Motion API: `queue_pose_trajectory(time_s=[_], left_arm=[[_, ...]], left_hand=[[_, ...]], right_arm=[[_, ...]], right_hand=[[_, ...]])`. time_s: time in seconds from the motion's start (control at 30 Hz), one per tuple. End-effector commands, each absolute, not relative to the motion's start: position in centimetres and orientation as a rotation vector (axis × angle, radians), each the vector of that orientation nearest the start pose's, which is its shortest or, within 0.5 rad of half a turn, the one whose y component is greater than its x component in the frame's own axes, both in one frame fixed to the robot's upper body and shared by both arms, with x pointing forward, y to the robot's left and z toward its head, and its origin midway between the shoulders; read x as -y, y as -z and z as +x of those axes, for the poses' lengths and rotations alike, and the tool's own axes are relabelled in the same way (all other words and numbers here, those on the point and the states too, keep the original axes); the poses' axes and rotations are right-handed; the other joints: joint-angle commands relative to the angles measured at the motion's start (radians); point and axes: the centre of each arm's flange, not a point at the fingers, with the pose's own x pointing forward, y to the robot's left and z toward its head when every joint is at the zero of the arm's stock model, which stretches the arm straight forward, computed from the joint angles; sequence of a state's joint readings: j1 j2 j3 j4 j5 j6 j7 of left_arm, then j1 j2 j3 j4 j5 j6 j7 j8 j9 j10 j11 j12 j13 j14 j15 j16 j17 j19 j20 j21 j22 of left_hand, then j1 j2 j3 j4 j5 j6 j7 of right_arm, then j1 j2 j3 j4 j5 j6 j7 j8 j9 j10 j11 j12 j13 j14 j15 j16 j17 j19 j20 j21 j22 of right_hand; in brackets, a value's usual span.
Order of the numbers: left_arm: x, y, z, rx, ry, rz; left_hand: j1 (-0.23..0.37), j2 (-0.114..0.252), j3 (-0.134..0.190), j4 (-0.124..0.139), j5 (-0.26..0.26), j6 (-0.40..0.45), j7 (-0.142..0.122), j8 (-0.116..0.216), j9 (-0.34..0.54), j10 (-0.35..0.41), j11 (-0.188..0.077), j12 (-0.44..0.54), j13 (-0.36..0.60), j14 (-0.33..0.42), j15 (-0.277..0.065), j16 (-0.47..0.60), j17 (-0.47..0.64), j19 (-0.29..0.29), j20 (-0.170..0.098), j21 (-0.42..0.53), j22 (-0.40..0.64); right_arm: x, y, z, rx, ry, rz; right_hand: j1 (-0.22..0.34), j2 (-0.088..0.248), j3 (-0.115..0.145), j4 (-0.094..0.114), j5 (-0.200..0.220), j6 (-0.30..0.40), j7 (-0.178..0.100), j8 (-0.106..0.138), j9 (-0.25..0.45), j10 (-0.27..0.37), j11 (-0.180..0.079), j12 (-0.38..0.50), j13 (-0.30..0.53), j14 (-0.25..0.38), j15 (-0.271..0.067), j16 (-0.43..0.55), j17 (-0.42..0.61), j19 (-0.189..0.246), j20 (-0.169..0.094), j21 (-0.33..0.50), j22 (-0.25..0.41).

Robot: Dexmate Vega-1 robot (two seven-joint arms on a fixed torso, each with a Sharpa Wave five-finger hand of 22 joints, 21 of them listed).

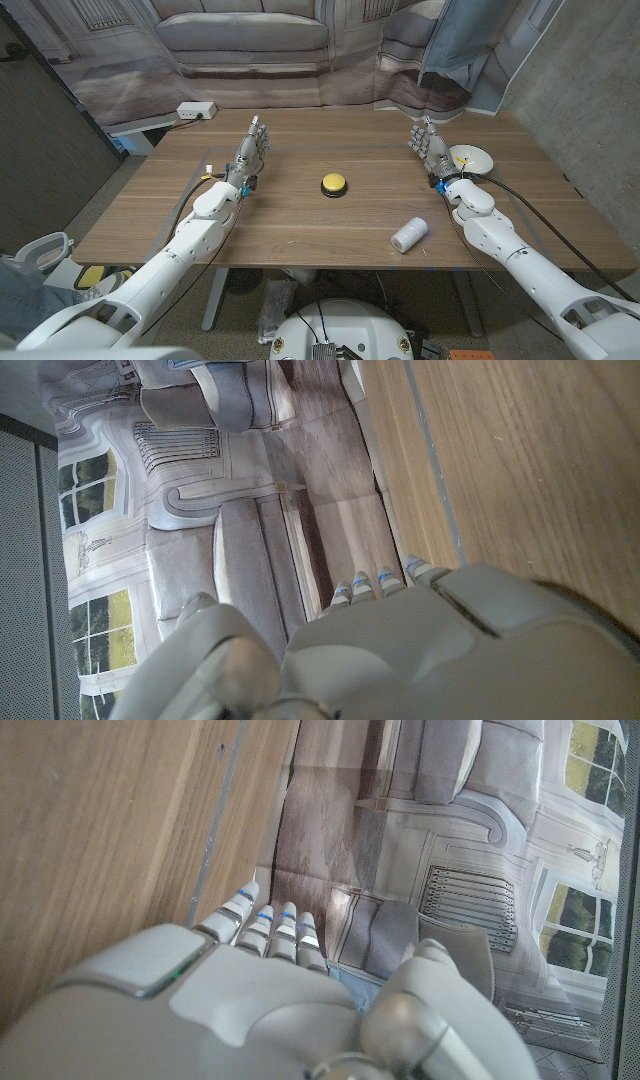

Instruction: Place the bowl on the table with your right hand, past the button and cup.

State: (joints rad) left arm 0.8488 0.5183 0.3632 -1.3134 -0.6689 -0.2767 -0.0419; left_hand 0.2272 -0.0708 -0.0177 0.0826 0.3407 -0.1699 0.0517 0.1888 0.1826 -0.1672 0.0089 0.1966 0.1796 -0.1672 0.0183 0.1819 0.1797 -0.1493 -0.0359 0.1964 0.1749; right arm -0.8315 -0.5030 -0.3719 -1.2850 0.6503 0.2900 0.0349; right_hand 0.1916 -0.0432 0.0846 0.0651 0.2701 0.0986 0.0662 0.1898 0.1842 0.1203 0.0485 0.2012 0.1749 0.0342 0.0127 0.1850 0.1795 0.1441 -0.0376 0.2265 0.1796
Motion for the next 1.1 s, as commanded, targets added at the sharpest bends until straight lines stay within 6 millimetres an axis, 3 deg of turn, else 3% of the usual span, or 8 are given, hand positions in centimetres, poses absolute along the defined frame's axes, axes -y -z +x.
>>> queue_pose_trajectory(time_s=[0.03, 1.1], left_arm=[[-29.3, 2.8, 65.0, 0.572, 0.232, -0.060], [-28.6, 2.2, 64.4, 0.563, 0.256, -0.036]], left_hand=[[0.010, 0.003, 0.001, 0.006, 0.006, -0.015, 0.001, 0.007, 0.003, -0.005, -0.002, 0.004, 0.005, -0.015, 0.000, 0.006, 0.002, -0.004, -0.064, 0.004, 0.005], [0.027, 0.025, 0.000, 0.004, 0.014, 0.024, 0.004, 0.019, 0.003, 0.032, -0.003, 0.015, 0.005, 0.017, 0.001, 0.013, 0.001, 0.019, -0.049, 0.010, 0.005]], right_arm=[[28.9, 2.5, 65.7, 0.596, -0.209, 0.050], [29.0, 1.6, 64.4, 0.654, -0.233, 0.045]], right_hand=[[0.010, 0.000, 0.006, -0.001, 0.006, 0.008, -0.002, 0.006, 0.001, 0.012, -0.002, 0.007, 0.006, 0.009, -0.001, 0.006, 0.004, 0.005, -0.041, 0.005, 0.005], [0.014, 0.002, 0.003, -0.005, 0.005, 0.017, -0.008, 0.009, 0.002, 0.017, -0.003, 0.008, 0.006, 0.022, 0.000, 0.009, 0.005, 0.019, -0.039, 0.003, 0.005]])
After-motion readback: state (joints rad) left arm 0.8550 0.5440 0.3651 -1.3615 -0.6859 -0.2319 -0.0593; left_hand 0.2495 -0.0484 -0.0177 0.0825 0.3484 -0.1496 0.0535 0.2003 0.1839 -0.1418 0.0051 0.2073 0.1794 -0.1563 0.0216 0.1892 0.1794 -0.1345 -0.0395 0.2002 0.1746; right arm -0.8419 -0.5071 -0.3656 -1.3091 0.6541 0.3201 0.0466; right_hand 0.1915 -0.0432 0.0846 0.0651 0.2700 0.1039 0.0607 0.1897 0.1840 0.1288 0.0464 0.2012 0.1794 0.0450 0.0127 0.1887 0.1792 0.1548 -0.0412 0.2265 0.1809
